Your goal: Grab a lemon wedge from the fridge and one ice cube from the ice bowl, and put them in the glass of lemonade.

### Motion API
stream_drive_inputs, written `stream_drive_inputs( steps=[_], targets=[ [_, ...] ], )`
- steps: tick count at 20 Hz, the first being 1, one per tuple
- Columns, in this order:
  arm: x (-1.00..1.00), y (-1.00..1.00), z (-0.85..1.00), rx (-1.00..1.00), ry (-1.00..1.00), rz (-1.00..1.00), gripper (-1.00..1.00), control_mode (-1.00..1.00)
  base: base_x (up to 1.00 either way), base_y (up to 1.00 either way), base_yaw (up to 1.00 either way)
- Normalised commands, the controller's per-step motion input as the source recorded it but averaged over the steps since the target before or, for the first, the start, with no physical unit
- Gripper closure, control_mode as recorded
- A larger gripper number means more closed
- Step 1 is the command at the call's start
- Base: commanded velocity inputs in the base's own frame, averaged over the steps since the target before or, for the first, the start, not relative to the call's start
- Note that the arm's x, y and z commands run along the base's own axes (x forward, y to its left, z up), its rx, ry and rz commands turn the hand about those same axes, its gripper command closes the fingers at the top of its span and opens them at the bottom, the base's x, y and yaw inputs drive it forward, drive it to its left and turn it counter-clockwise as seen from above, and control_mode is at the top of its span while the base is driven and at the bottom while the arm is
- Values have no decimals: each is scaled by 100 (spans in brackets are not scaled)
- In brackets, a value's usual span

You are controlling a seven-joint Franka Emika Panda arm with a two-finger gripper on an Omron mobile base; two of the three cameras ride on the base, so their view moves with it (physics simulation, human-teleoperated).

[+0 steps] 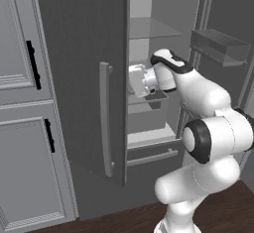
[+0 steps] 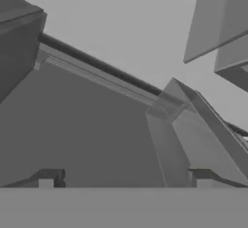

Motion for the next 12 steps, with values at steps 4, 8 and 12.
stream_drive_inputs(
  steps=[4, 8, 12],
  targets=[
    [-14, 63, -28, 7, 0, 2, -100, -100, 0, 0, 0],
    [-35, 68, -21, 7, 0, 5, -100, -100, 0, 0, 0],
    [-57, 69, -5, 6, -1, 9, -100, -100, 0, 0, 0]
  ],
)
